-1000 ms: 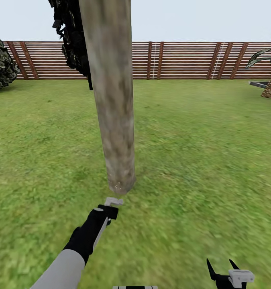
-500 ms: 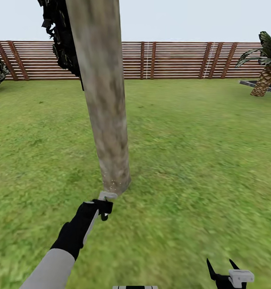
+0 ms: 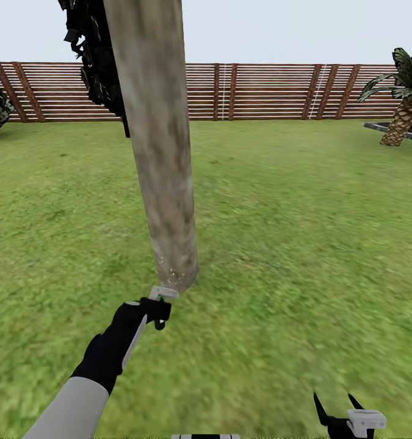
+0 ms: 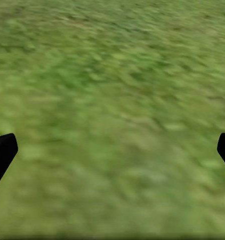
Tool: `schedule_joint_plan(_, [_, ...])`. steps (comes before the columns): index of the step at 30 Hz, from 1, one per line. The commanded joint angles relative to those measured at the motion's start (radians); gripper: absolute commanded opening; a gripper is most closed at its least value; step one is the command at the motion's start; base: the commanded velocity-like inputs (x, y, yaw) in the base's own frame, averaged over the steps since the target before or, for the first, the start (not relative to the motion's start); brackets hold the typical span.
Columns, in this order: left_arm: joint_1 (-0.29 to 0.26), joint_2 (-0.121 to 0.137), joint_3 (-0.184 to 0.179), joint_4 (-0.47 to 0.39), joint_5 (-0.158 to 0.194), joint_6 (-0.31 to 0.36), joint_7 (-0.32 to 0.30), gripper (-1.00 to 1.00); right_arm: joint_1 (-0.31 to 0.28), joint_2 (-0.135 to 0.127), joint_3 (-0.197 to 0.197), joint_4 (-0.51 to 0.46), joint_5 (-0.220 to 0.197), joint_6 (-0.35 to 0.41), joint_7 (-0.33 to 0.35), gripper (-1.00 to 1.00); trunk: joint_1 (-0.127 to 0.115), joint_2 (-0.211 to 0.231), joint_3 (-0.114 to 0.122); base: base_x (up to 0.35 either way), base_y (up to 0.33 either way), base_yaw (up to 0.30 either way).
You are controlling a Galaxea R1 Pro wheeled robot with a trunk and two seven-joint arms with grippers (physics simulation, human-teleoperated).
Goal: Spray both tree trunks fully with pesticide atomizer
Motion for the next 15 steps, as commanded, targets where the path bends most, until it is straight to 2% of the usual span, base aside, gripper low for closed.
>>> schedule_joint_plan(1, [0.0,0.002,0.019,-0.015,0.001,0.004,0.0,-1.0,0.0,0.0,0.0,0.0,0.0,0.0,0.0,1.0,0.0,0.0,0.0,-0.02,0.0,0.0])
schedule_joint_plan(2, [0.0,0.004,0.058,-0.027,0.0,0.006,0.0,-1.0,0.0,0.0,0.0,0.0,0.0,0.0,0.0,1.0,0.0,0.0,0.0,-0.01,0.0,0.0])
schedule_joint_plan(3, [-0.002,0.008,0.141,-0.037,-0.001,0.009,-0.002,-1.0,0.0,0.0,0.0,0.0,0.0,0.0,0.0,1.0,0.0,0.0,0.0,-0.003,0.0,0.0])
schedule_joint_plan(4, [-0.003,0.01,0.174,-0.039,-0.002,0.01,-0.002,-1.0,0.0,0.0,0.0,0.0,0.0,0.0,0.0,1.0,0.0,0.0,0.0,-0.002,0.0,0.0])
schedule_joint_plan(7, [-0.007,0.004,0.198,-0.042,-0.002,0.032,-0.003,-1.0,0.0,0.0,0.0,0.0,0.0,0.0,0.0,1.0,0.0,0.0,0.0,0.0,0.0,0.0])
schedule_joint_plan(8, [-0.009,-0.004,0.186,-0.043,-0.002,0.062,-0.003,-1.0,0.0,0.0,0.0,0.0,0.0,0.0,0.0,1.0,0.0,0.0,0.0,0.0,0.0,0.0])
schedule_joint_plan(9, [-0.011,-0.007,0.16,-0.045,0.0,0.075,-0.003,-1.0,0.0,0.0,0.0,0.0,0.0,0.0,0.0,1.0,0.0,0.0,0.0,0.0,0.0,0.0])
schedule_joint_plan(12, [-0.02,-0.019,0.098,-0.052,0.002,0.086,-0.003,-1.0,0.0,0.0,0.0,0.0,0.001,0.0,0.0,1.0,0.0,0.0,0.0,0.0,0.0,0.0])
schedule_joint_plan(13, [-0.026,-0.044,0.059,-0.06,0.003,0.09,-0.003,-1.0,0.0,0.0,0.0,0.0,0.0,0.0,0.0,1.0,0.0,0.0,0.0,0.0,0.0,0.0])
schedule_joint_plan(15, [-0.027,-0.056,0.024,-0.078,0.004,0.097,-0.004,-1.0,0.0,0.0,0.0,0.0,0.0,0.0,0.0,1.0,0.0,0.0,0.0,0.0,0.0,0.0])
